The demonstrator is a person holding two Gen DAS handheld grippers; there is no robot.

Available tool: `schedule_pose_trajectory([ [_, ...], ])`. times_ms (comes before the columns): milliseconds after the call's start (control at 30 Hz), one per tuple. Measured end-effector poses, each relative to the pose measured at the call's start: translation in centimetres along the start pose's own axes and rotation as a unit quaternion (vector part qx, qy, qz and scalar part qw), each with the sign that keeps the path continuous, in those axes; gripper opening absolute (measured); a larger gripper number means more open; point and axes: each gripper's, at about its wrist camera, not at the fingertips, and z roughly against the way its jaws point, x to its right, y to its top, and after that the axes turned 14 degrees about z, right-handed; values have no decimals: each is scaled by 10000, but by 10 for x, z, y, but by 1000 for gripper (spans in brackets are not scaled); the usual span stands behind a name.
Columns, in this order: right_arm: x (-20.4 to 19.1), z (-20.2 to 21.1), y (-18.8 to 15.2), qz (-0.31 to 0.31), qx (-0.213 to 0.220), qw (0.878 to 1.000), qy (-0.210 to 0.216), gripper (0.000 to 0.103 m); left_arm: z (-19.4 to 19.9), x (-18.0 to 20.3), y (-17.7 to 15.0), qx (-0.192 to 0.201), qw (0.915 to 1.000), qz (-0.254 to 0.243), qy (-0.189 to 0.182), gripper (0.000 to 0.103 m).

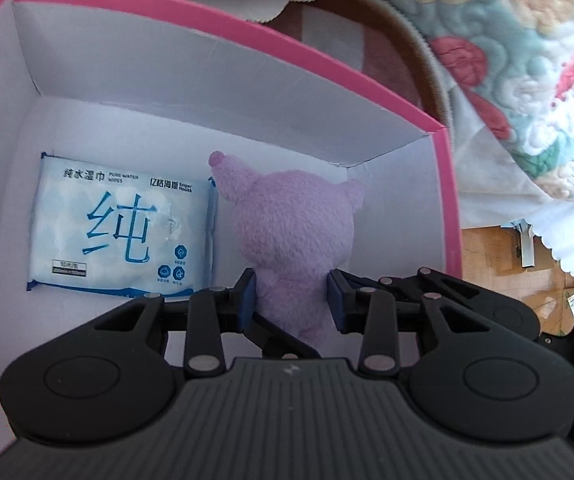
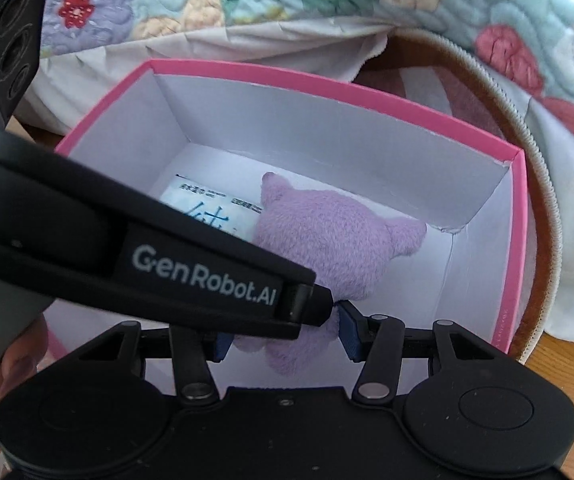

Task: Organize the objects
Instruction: 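Lower the purple plush into the box beside the wipes pack, then open both tools and withdraw them up out of the pink box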

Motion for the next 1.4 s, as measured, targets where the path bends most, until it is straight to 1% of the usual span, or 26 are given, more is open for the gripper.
schedule_pose_trajectory([
  [133,-1,-8,1,86,-57,9999,-135,58,-10,-3,6,-65,9999,116,7,36],
  [300,-2,-10,3,96,-176,9998,-49,63,-14,-11,11,-93,9996,272,-14,36],
  [400,-2,-7,2,65,-148,9998,-103,65,-14,-14,14,-110,9994,332,10,35],
  [500,-7,-1,1,136,-82,9998,-128,65,-17,-14,13,-118,9994,324,69,34],
  [533,-8,1,0,165,-53,9997,-177,61,-18,-14,13,-125,9994,326,81,34],
  [567,-8,3,-2,141,-34,9995,-294,48,-19,-13,12,-125,9993,335,98,33],
  [633,-9,6,-5,106,30,9994,-334,43,-20,-12,12,-129,9992,339,147,33],
  [667,-8,7,-6,117,44,9993,-340,38,-21,-11,12,-118,9993,297,199,33],
  [733,-6,9,-10,62,74,9996,-274,35,-21,-10,11,-101,9994,247,229,33],
  [833,1,18,-19,-88,203,9996,-162,35,-21,-10,11,-64,9994,239,249,34],
  [900,1,29,-26,-71,391,9991,-118,34,-21,-9,10,-44,9993,214,308,37],
  [967,-2,41,-31,5,509,9987,-37,35,-17,-9,9,-4,9987,195,480,41],
  [1033,-5,54,-35,27,639,9979,90,35,-8,-6,6,31,9979,66,646,42],
  [1067,-6,60,-37,27,714,9974,97,35,-3,-4,5,57,9975,11,705,44],
  [1100,-7,67,-39,29,774,9970,87,36,2,-1,4,108,9972,-57,743,51],
  [1167,-9,77,-42,-2,874,9961,68,37,16,4,0,183,9970,-186,723,57],
  [1300,-10,101,-47,-80,1035,9946,89,39,40,12,-11,153,9960,-390,784,57],
  [1400,-23,119,-54,-32,1098,9939,83,40,60,19,-22,171,9954,-585,740,57],
])
